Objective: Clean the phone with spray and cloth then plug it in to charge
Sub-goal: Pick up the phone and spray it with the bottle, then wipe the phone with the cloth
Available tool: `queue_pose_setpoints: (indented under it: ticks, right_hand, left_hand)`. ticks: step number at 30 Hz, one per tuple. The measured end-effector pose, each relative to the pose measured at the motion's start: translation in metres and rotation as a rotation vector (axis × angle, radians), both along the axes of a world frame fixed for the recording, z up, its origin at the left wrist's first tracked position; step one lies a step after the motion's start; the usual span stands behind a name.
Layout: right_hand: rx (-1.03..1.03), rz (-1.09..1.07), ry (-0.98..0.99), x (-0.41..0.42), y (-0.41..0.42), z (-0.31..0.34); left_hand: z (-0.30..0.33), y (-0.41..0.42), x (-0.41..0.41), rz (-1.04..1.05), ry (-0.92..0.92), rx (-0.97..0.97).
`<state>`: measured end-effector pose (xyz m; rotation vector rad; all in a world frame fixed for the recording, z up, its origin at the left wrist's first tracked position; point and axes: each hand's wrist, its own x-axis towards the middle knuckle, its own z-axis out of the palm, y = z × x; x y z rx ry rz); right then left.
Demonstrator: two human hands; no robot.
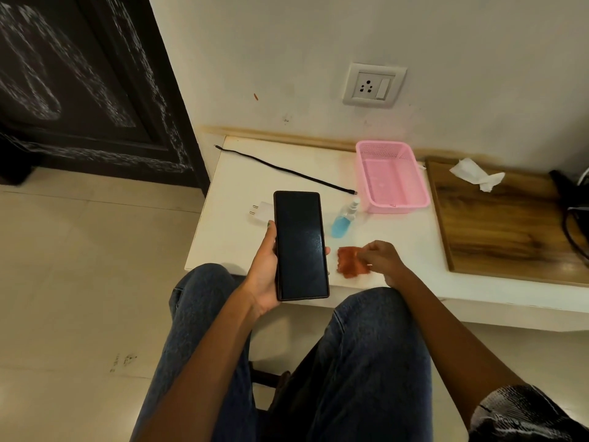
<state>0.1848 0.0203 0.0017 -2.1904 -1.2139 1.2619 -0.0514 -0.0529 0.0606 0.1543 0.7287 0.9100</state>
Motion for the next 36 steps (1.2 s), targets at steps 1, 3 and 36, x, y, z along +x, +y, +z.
queue_pose_setpoints:
  ticks: [1, 3, 36]
  right_hand:
    - [0.013, -0.030, 0.094, -0.002, -0.004, 0.009]
    - [0.045, -0.090, 0.331, -0.006, -0.014, 0.029]
    - [0.014, -0.745, 1.211, -0.066, -0.117, 0.195]
  left_hand:
    - [0.001, -0.001, 0.000, 0.000, -0.002, 0.000]
    - [0.003, -0.003, -0.002, -0.002, -0.010, 0.007]
    - [0.050, -0.038, -0.003, -0.083, -0.076, 0.179]
